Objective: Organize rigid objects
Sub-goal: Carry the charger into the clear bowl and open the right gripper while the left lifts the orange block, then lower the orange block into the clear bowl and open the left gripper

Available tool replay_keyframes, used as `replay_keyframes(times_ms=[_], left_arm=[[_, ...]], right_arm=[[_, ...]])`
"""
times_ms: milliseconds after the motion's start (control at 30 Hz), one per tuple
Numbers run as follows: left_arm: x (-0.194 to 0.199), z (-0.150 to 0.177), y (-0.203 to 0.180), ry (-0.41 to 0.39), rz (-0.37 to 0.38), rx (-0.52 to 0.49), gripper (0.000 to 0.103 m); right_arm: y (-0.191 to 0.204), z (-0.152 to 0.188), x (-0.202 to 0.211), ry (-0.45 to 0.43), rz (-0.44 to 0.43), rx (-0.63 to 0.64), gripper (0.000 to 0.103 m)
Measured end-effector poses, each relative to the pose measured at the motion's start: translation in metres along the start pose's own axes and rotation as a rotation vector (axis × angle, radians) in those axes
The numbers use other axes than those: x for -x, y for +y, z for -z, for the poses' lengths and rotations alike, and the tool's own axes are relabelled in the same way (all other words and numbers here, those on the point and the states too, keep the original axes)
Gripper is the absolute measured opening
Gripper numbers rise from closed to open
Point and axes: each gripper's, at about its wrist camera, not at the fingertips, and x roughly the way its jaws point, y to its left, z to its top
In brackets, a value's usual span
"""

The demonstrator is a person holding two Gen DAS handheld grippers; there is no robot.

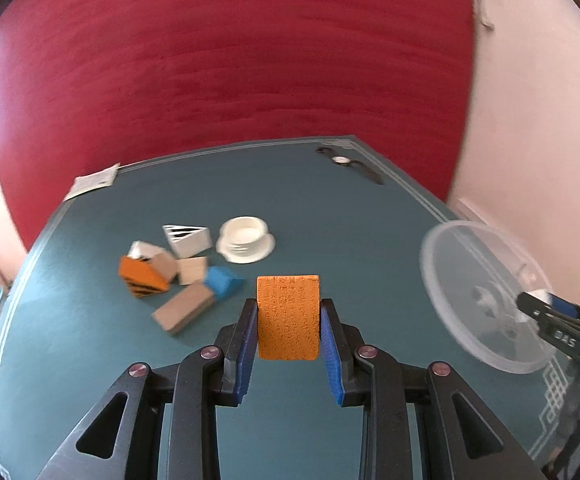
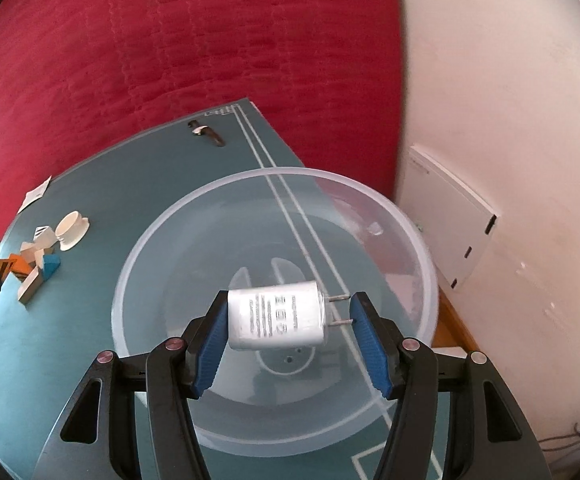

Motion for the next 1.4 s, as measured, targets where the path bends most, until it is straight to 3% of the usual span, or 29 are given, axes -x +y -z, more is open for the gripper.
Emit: replay_keyframes(times_ms=[600,967,1033,1067,1100,1400], left_arm=[[-0.015,-0.012,-0.089,0.066,0.313,-0.120,0.031],[-0.033,-0.008,-0.133,0.102,0.401,-0.179,0.032],[-0.035,-0.006,-0.136,0.111,0.407,-0.169,0.047],[-0.035,-0.006,-0.134,0.112,0.403,-0.162,0.066],[-0.034,-0.004,-0.132,0.102,0.391,-0.151,0.076],[-0.029,0.001,-0.107,0.045,0.244,-0.130,0.087]], right_arm=[[-0.026,-0.006,0.020,-0.137,0.091,-0.135,0.064],[-0.032,-0.007,0.018,-0.146,0.090,-0.164,0.064],[-0.033,-0.007,0.018,-0.147,0.089,-0.167,0.064],[-0.034,-0.007,0.017,-0.146,0.089,-0.168,0.064],[-0.034,-0.007,0.016,-0.145,0.089,-0.170,0.064],[-0.031,-0.003,0.019,-0.141,0.088,-0.156,0.065]])
